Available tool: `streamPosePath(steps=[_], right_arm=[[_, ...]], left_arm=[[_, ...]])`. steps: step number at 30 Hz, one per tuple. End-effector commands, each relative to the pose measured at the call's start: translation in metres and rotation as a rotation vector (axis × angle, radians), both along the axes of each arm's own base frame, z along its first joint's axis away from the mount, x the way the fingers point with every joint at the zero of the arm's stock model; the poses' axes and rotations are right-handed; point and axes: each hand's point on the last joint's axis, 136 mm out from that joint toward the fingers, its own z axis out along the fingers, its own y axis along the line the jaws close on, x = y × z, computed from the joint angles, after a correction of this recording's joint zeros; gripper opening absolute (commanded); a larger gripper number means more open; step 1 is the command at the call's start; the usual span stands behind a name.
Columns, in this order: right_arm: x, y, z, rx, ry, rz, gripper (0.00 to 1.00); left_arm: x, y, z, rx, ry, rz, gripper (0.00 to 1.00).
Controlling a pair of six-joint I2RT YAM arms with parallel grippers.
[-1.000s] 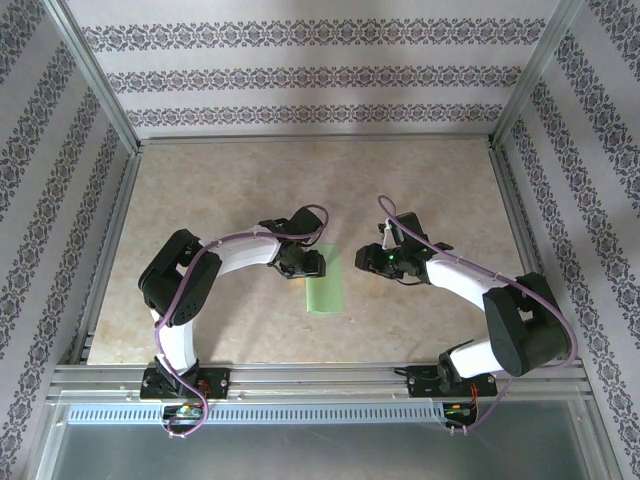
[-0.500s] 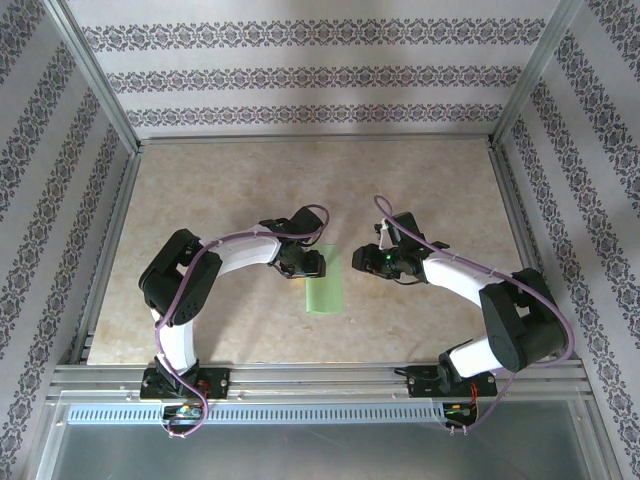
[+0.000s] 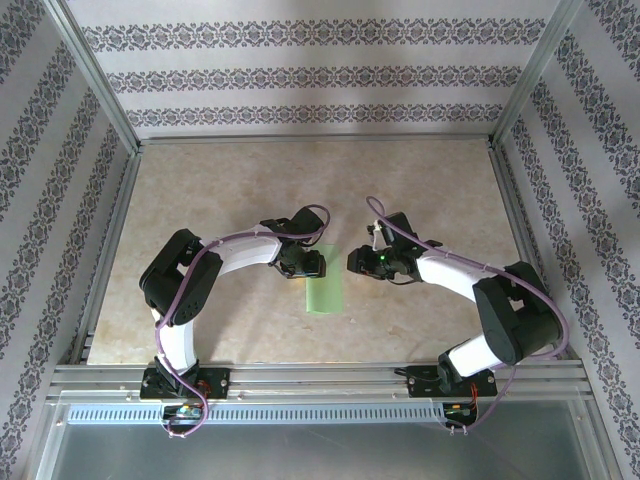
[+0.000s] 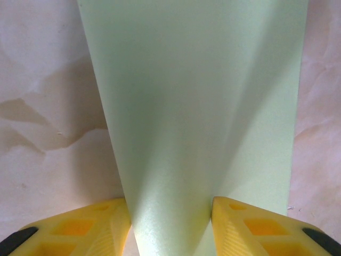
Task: Fold a paper plane with a square sheet of paper (fold left side to right side)
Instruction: First fold in half a square sheet of paper at the center of the table.
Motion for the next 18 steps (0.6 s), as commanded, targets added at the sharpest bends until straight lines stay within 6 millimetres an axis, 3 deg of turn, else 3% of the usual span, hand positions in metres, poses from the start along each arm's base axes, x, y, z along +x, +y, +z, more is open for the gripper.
streamPosePath(steps=[1, 7, 18], right_arm=[[0.003, 0.02, 0.009, 0.073, 0.001, 0.034, 0.36], [0.0, 0.04, 0.006, 0.132, 0.03, 0.064, 0.27], [0.0, 0.04, -0.001, 0.097, 0.037, 0.047, 0.26]], left_arm=[[-0.018, 0.012, -0.035, 0.096, 0.072, -0.03, 0.47], [-0.019, 0.012, -0.034, 0.097, 0.072, -0.026, 0.47], [-0.02, 0.012, -0.04, 0.098, 0.093, -0.003, 0.47]])
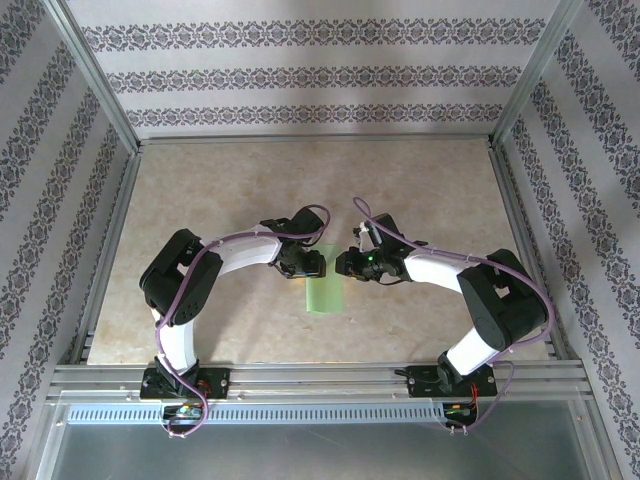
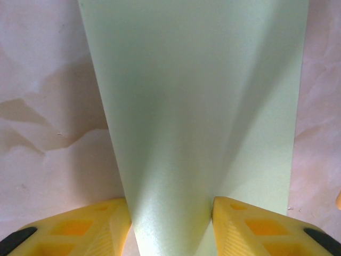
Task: Fold a paper plane with a square sheet of paper (fold left side to right side)
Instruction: First fold in half a square sheet of paper at the center of the table, then hold the square sheet of paper at the center of the table, then first fold the square sheet of paper in half at the center of the table.
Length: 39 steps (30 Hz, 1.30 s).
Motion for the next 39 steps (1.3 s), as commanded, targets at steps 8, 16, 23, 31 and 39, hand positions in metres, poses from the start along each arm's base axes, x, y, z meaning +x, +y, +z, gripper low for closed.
streamPosePath(steps=[8, 16, 23, 31, 39], right_arm=[[0.001, 0.009, -0.001, 0.009, 0.011, 0.015, 0.22], [-0.001, 0.019, -0.008, 0.007, 0.032, 0.041, 0.12], [-0.006, 0.016, -0.024, -0.031, 0.061, 0.05, 0.08], [-0.016, 0.004, -0.046, -0.117, 0.114, 0.056, 0.05], [-0.024, -0.007, -0.06, -0.198, 0.153, 0.066, 0.03]], left_arm=[[-0.021, 0.013, -0.041, 0.1, 0.097, 0.001, 0.48], [-0.021, 0.013, -0.041, 0.101, 0.097, 0.001, 0.48], [-0.021, 0.013, -0.04, 0.1, 0.093, 0.0, 0.48], [-0.02, 0.013, -0.038, 0.098, 0.087, -0.004, 0.48], [-0.002, 0.018, 0.004, 0.061, -0.05, 0.029, 0.5]])
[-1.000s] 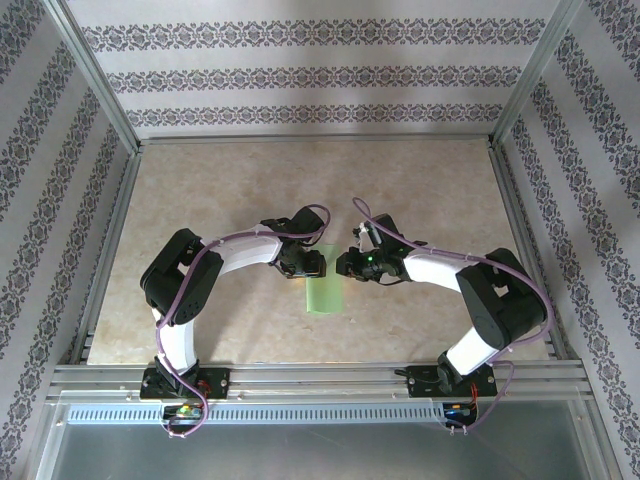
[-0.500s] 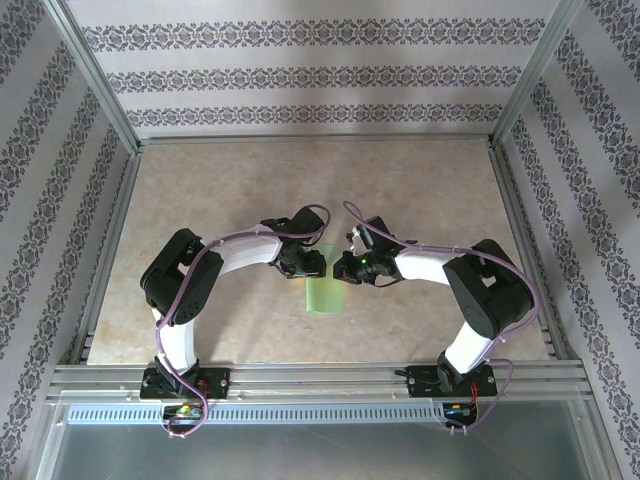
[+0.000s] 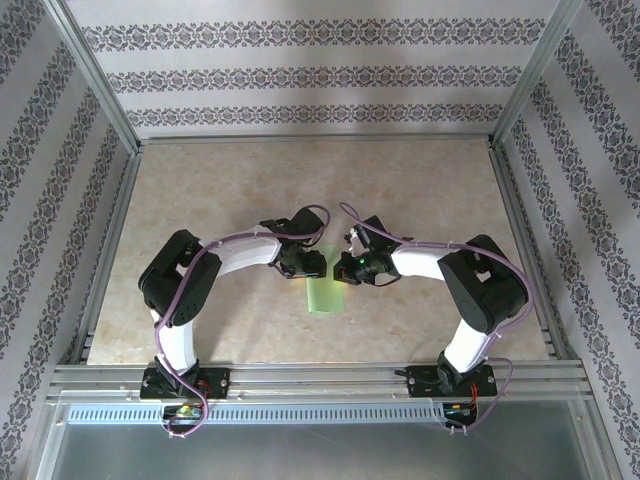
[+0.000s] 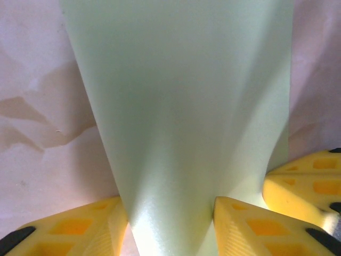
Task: Fold a paper plane with a square sheet of paper (fold left side to right side)
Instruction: First fold the square sheet of paper in half at the center of the table.
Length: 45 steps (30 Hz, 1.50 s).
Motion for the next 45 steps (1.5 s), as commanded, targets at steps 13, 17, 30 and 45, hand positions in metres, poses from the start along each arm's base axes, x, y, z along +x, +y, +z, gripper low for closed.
streamPosePath(steps=[13, 17, 30, 45], right_arm=[[-0.017, -0.018, -0.033, -0.149, 0.069, 0.012, 0.0], [-0.016, -0.018, -0.032, -0.15, 0.068, 0.012, 0.0], [-0.017, -0.022, -0.035, -0.176, 0.073, 0.017, 0.0], [-0.02, -0.029, -0.04, -0.216, 0.081, 0.023, 0.0]], left_arm=[[0.005, -0.021, 0.07, -0.276, -0.18, -0.095, 0.21], [-0.001, -0.034, 0.054, -0.33, -0.108, -0.121, 0.1], [-0.003, 0.001, -0.001, -0.196, -0.036, -0.056, 0.07], [-0.02, 0.046, -0.028, -0.153, 0.015, 0.03, 0.07]])
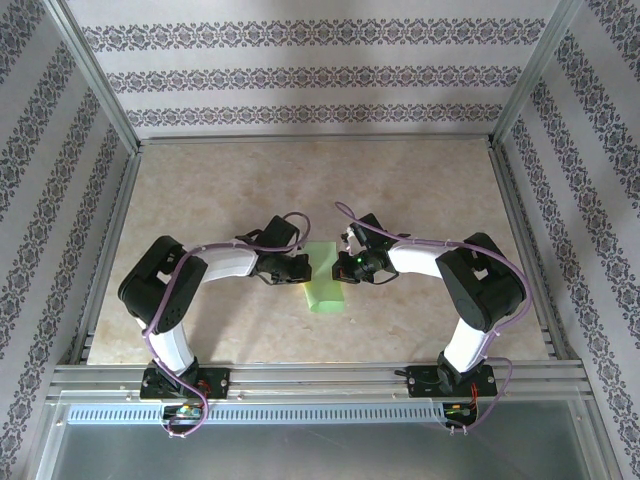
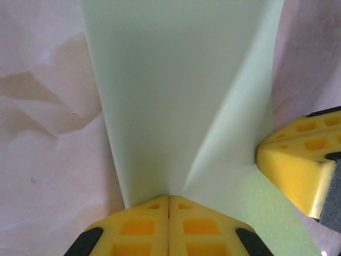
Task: Fold a paper plane with a square sheet of paper (fold left side to right side)
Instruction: First fold the square sheet of paper in half at the center of the table, then hold the square sheet of paper at the center of the table.
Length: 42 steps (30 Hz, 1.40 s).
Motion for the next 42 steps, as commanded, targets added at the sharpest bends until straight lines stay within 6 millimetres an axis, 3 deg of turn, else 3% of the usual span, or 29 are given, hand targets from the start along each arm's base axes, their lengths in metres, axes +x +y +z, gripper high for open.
streamPosePath(steps=[1, 5, 9, 15, 19, 27, 42], right_arm=[[-0.022, -0.029, -0.038, -0.178, 0.085, -0.011, 0.0], [-0.021, -0.029, -0.037, -0.177, 0.083, -0.014, 0.0], [-0.02, -0.029, -0.036, -0.174, 0.08, -0.016, 0.0], [-0.02, -0.028, -0.035, -0.169, 0.081, -0.018, 0.0], [-0.02, -0.028, -0.034, -0.168, 0.078, -0.02, 0.0], [-0.02, -0.027, -0.033, -0.166, 0.078, -0.018, 0.0], [-0.017, -0.023, -0.029, -0.153, 0.066, -0.013, 0.0]], left_arm=[[-0.012, 0.037, -0.022, 0.098, 0.057, 0.058, 0.07], [-0.012, 0.05, -0.017, 0.093, 0.045, 0.078, 0.07], [-0.003, 0.05, 0.002, 0.063, 0.0, 0.083, 0.06], [0.008, 0.024, 0.038, -0.032, -0.09, 0.04, 0.04], [0.007, -0.003, 0.047, -0.11, -0.095, 0.002, 0.04], [0.001, -0.03, 0.029, -0.131, -0.042, -0.049, 0.04], [-0.014, -0.019, -0.008, -0.04, 0.048, -0.046, 0.04]])
